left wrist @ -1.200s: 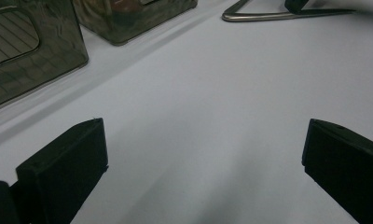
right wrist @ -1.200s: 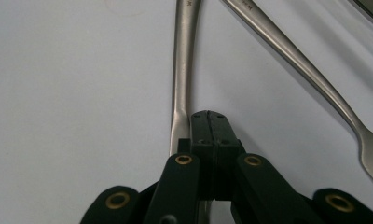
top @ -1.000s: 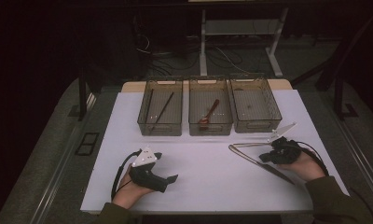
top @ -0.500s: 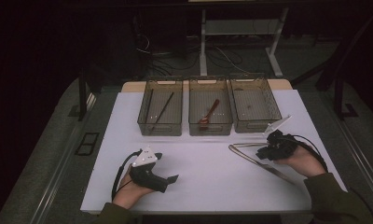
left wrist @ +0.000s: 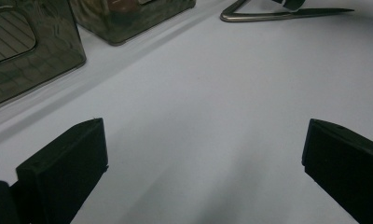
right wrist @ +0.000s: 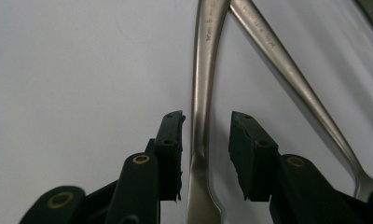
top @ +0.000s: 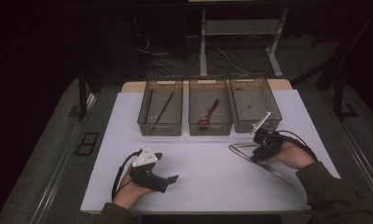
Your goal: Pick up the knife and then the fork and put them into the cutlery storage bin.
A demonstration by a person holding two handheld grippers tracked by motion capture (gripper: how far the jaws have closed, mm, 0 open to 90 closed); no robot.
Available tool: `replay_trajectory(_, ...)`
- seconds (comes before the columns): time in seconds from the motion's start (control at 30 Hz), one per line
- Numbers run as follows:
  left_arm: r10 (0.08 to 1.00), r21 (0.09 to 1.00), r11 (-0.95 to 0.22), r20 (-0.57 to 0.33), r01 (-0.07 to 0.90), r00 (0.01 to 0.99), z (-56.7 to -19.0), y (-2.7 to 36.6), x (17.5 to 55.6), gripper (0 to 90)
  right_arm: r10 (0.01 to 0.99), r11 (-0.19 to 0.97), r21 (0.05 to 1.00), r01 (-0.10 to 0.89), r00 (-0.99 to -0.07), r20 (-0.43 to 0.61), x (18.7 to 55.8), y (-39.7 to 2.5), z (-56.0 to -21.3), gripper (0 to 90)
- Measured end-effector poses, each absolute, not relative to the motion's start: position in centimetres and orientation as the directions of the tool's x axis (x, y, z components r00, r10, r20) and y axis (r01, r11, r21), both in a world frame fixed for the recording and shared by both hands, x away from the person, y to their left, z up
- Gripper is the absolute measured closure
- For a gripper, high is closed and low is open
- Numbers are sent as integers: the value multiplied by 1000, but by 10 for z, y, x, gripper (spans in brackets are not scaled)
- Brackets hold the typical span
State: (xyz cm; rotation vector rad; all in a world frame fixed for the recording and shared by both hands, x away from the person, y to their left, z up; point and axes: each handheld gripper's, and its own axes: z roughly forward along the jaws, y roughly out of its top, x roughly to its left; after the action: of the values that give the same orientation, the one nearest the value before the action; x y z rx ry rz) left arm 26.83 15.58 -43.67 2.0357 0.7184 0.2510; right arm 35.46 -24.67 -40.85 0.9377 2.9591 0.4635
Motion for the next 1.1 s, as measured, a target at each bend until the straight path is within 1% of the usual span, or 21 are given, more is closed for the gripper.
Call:
replay_trajectory(0.13,579,831,-396,-104,390,809,-437,155,268,0,562,795,235,559,-825,60,356,-240,-412,641)
replay_trajectory(0.33,579,832,-395,-103,389,808,-437,155,268,0,543,819,177,545,-837,63,357,-234,-415,672)
replay_trajectory(0.53,578,831,-398,-102,389,810,-438,155,268,0,513,848,144,510,-858,17,356,-226,-420,706)
replay_trajectory(0.57,578,831,-399,-102,389,810,-438,155,268,0,520,844,138,518,-854,28,354,-225,-419,714)
replay_trajectory(0.77,577,829,-402,-101,390,810,-438,154,268,0,509,856,104,506,-861,0,357,-222,-420,728)
replay_trajectory(0.9,576,828,-404,-102,390,811,-438,154,268,0,523,849,84,521,-852,4,359,-219,-420,737)
replay_trajectory(1.1,575,827,-404,-102,390,811,-438,154,268,0,527,849,53,525,-850,-7,360,-215,-420,775)
